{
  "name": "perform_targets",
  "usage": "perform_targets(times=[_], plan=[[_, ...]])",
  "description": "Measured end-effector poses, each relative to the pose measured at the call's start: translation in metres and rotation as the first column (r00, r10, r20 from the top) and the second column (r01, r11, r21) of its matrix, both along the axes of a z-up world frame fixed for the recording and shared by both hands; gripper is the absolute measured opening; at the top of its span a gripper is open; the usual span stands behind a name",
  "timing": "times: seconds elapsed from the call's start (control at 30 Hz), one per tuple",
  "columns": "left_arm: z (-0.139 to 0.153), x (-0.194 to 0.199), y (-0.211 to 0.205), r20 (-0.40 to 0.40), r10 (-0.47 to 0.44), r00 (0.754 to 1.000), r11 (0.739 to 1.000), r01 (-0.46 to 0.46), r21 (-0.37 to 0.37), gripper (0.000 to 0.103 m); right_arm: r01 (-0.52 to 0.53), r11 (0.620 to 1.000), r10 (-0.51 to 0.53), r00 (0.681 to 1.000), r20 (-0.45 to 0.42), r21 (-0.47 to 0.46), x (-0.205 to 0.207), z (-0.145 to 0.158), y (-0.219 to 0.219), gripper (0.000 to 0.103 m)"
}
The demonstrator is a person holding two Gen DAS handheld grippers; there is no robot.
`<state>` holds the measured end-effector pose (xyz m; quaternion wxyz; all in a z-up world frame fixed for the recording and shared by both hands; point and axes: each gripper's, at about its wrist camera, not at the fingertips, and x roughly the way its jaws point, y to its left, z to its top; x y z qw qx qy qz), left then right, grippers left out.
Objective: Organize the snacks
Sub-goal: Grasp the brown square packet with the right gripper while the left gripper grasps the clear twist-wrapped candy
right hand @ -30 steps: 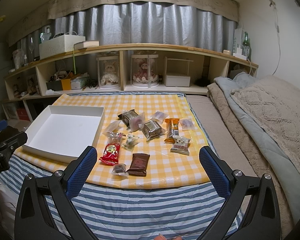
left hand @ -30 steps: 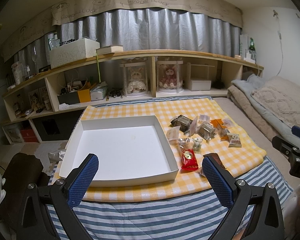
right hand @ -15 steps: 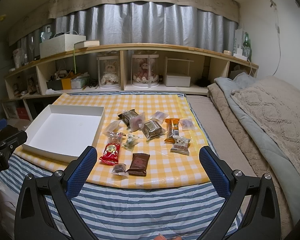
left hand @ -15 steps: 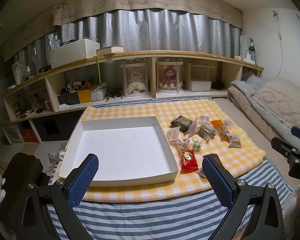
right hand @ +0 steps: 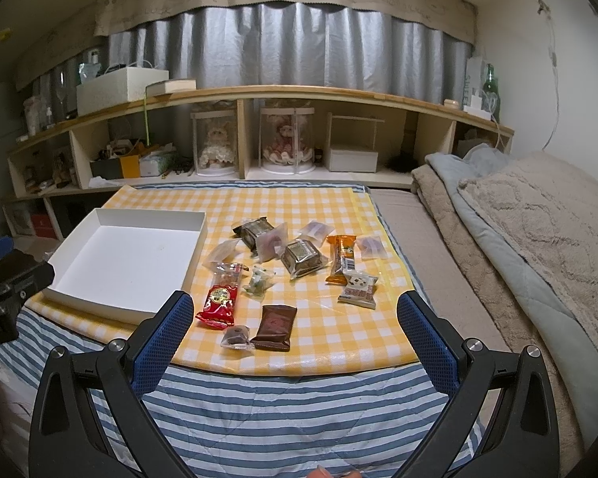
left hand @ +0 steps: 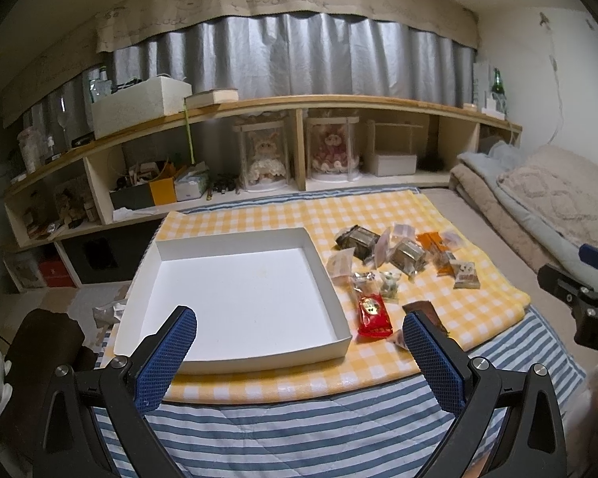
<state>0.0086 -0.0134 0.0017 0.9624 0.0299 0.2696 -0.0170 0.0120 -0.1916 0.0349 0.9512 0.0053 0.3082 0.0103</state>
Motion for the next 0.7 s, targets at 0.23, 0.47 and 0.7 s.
perform_targets(times=[0.23, 0.47, 0.7], plan=[[0.001, 0.021, -0.012, -0.05, -0.059, 0.997, 0.998, 0.059, -0.012, 0.103, 0.027, 0.999, -0.025, 0.998, -0.063, 0.028, 0.017, -0.005, -0.006, 0.103], [0.007, 0.059, -0.013, -0.103, -0.105, 0.989, 0.993, 0.099, -0.068, 0.103, 0.002, 0.999, 0.006, 0.989, -0.149, 0.052, 0.047, -0.013, -0.011, 0.103], [-0.006, 0.097, -0.016, -0.222, -0.118, 0.968, 0.986, 0.087, -0.145, 0.094, -0.018, 0.995, 0.042, 0.968, -0.246, 0.1, 0.088, -0.029, -0.019, 0.103]])
